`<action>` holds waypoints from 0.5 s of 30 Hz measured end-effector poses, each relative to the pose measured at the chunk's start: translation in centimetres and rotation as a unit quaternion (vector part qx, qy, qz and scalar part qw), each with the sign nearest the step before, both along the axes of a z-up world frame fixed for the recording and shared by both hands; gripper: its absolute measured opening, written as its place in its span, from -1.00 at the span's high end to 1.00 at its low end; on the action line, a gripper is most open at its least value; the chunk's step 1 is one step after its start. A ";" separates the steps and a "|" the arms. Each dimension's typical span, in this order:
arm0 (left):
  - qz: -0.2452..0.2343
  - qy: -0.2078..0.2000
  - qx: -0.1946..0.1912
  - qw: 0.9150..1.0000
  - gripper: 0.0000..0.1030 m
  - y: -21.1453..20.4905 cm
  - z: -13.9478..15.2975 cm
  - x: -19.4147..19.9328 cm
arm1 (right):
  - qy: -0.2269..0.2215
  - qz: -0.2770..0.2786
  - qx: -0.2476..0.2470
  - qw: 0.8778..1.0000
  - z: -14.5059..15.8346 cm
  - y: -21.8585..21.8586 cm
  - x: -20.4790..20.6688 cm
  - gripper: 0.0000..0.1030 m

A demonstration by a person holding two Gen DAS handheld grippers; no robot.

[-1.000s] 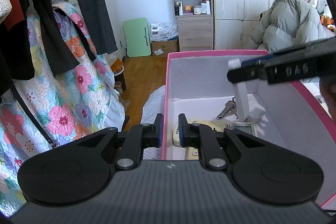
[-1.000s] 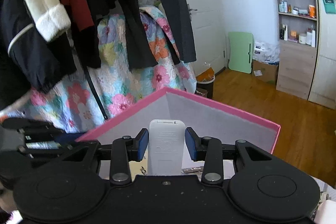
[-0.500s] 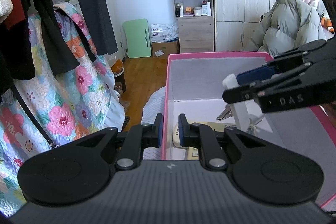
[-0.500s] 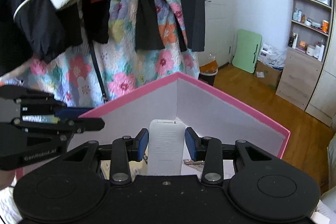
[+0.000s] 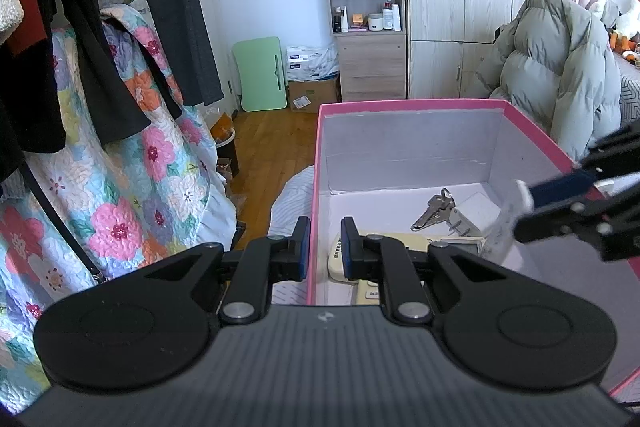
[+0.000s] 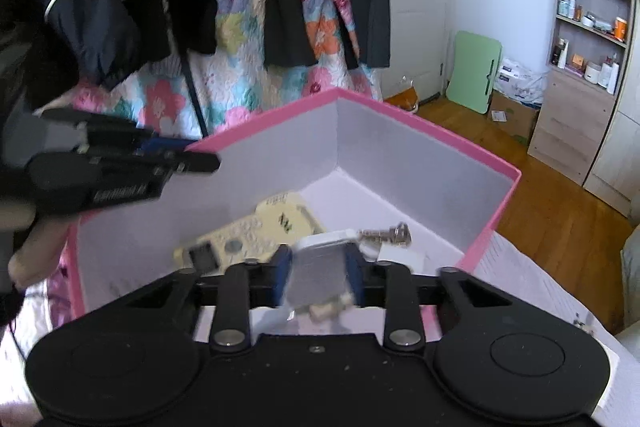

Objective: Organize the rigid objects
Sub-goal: 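Carry the slim white power bank into the pink box with the right tool and release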

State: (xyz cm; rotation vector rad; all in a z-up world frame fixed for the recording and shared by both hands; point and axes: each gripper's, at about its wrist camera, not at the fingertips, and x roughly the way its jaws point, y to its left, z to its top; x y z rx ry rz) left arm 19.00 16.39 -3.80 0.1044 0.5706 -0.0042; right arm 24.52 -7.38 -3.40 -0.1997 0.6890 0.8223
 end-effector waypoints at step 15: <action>0.000 0.000 -0.001 1.000 0.74 0.1 0.1 0.0 | -0.025 -0.060 0.014 0.998 2.9 -6.5 -4.7 0.45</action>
